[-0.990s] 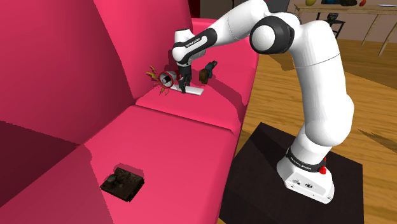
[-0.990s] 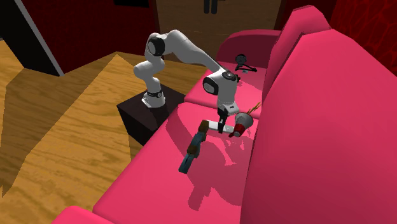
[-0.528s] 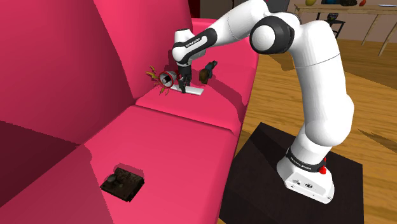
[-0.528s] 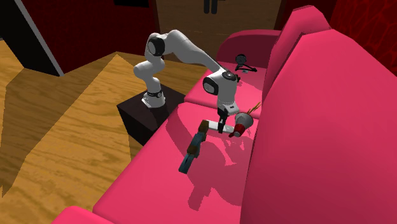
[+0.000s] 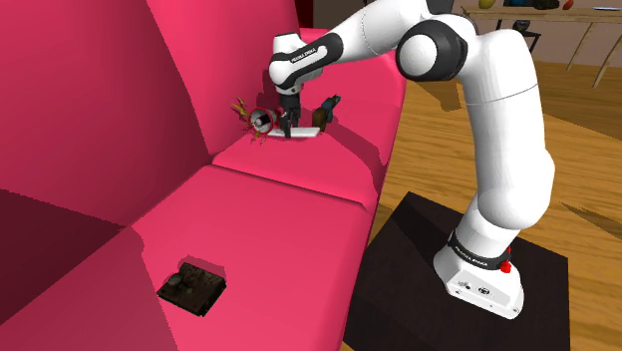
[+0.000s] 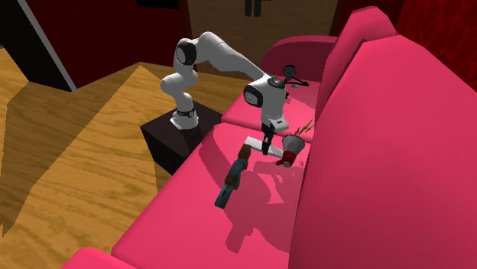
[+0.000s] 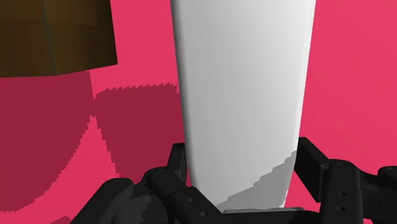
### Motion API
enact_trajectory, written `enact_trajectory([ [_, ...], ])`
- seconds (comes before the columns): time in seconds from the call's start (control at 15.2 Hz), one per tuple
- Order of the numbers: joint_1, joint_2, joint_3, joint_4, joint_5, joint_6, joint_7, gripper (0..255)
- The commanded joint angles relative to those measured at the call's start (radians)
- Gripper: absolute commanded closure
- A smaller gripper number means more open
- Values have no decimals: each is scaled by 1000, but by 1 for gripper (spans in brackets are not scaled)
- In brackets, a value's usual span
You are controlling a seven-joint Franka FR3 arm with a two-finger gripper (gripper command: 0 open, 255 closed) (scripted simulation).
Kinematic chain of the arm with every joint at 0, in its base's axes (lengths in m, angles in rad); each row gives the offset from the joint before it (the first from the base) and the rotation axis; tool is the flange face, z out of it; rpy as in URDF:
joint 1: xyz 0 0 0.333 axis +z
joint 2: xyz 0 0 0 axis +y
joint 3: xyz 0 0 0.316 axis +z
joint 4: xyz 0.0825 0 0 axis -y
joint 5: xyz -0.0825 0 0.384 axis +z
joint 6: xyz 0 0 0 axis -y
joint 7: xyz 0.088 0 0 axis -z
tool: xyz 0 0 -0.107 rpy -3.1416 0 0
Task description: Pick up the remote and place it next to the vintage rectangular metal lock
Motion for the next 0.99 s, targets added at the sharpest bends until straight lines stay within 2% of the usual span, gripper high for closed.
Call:
enact_trajectory([
  [0.0,1,-9,1,19,0,-24,2,255],
  [0.92,1,-44,0,143,-1,-183,1,255],
])
